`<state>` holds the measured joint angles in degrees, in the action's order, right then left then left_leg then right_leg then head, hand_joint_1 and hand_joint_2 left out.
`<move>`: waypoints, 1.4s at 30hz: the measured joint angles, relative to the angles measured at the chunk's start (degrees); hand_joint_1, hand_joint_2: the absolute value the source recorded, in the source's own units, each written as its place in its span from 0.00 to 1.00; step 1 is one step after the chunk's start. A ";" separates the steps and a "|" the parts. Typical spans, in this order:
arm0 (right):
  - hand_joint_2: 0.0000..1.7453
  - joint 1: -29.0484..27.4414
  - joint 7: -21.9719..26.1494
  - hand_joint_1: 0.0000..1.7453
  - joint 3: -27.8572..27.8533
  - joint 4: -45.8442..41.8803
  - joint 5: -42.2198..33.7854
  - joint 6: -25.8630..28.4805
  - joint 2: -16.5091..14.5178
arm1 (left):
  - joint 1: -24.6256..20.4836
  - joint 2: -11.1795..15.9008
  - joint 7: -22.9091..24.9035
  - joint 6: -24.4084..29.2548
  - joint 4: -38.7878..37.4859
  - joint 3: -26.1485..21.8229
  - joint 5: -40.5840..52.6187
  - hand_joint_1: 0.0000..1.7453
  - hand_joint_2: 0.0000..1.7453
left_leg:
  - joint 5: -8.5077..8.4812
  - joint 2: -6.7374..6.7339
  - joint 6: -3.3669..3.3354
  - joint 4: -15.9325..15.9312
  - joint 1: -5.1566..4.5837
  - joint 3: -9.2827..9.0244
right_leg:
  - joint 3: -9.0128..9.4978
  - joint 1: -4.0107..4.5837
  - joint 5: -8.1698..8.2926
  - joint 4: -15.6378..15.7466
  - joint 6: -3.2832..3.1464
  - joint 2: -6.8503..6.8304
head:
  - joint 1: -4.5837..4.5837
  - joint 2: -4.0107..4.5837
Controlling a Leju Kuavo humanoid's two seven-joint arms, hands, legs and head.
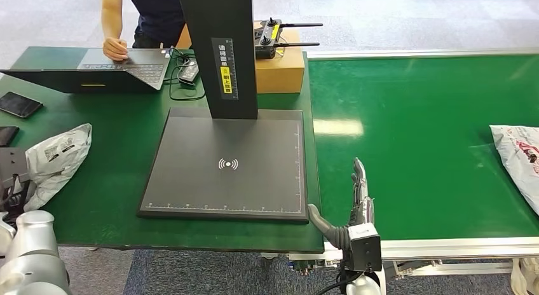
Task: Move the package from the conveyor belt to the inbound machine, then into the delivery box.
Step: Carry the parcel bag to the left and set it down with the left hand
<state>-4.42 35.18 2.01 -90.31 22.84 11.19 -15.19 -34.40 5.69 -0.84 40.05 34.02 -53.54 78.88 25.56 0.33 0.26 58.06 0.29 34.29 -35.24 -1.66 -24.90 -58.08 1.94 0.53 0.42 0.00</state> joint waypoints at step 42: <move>1.00 -0.84 -0.39 0.00 -1.35 -0.10 -0.20 -0.78 -0.39 | 24.10 -12.10 -29.94 -52.25 44.00 50.80 -45.44 0.00 1.00 | 0.07 -0.01 -0.02 0.00 -0.03 0.02 | -0.03 -0.03 -0.01 0.05 0.02 0.03 | 0.00 0.00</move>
<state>-5.26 34.80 0.66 -90.41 22.64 10.40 -15.58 -10.30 -6.41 -30.78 -12.20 78.02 -2.74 33.44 25.63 0.32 0.24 58.07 0.26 34.31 -35.27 -1.69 -24.90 -58.03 1.95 0.57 0.42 0.00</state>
